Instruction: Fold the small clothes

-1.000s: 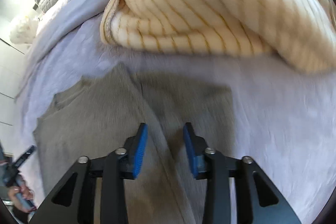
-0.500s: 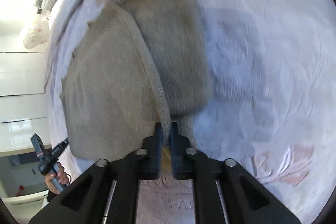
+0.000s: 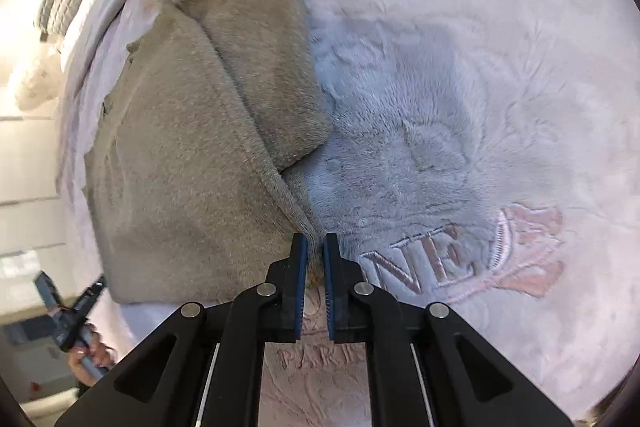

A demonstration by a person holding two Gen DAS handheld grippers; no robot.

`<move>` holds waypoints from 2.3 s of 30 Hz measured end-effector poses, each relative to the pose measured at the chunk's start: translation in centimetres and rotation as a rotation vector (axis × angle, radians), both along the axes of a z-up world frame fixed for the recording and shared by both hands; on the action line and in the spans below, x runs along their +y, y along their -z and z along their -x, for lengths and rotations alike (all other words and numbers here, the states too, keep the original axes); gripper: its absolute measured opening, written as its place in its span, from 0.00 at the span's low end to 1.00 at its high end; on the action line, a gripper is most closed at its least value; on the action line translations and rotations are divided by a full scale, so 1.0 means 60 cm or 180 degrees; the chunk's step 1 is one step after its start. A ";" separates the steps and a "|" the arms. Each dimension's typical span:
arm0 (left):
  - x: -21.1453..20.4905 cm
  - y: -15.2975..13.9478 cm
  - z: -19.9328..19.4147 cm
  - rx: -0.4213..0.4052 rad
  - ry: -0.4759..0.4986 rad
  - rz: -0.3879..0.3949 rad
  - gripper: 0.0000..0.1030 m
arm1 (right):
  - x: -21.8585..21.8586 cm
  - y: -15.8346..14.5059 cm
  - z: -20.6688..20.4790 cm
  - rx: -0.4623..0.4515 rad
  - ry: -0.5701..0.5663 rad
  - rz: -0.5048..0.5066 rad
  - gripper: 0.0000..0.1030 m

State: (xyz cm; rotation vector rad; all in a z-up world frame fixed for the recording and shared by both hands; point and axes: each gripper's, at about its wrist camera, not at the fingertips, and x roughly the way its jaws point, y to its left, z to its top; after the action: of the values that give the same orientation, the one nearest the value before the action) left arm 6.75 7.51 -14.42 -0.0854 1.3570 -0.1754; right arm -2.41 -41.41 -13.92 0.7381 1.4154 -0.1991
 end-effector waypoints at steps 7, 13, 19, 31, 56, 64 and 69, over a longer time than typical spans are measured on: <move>0.023 -0.002 0.008 0.0039 -0.0038 0.0116 0.45 | 0.046 -0.060 -0.019 -0.0199 -0.0123 0.0553 0.10; 0.056 -0.021 0.026 -0.0071 -0.0216 0.0234 1.00 | 0.105 -0.070 -0.043 -0.0300 -0.0434 0.0664 0.10; 0.059 -0.036 0.008 -0.0188 -0.0223 0.0265 1.00 | 0.141 -0.059 -0.070 -0.0337 -0.0549 0.0637 0.10; -0.040 -0.067 -0.116 -0.0421 -0.0075 0.0810 0.67 | 0.161 -0.058 -0.141 -0.0578 -0.0696 0.0465 0.10; 0.001 -0.041 -0.052 -0.0167 0.0221 0.0722 0.58 | 0.161 -0.013 -0.121 -0.0532 -0.0487 -0.0311 0.04; 0.027 0.026 0.034 0.0100 0.0166 0.0545 0.58 | 0.205 0.050 -0.108 -0.0246 -0.0557 -0.0502 0.03; 0.070 0.020 0.055 0.0163 0.0009 0.0698 0.58 | 0.201 0.050 -0.104 -0.0222 -0.0546 -0.0507 0.03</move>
State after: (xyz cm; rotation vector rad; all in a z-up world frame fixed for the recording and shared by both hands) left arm 3.47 11.73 -15.65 -0.2734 1.3852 -0.3262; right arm 3.83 -29.36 -16.94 0.7421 1.4310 0.0729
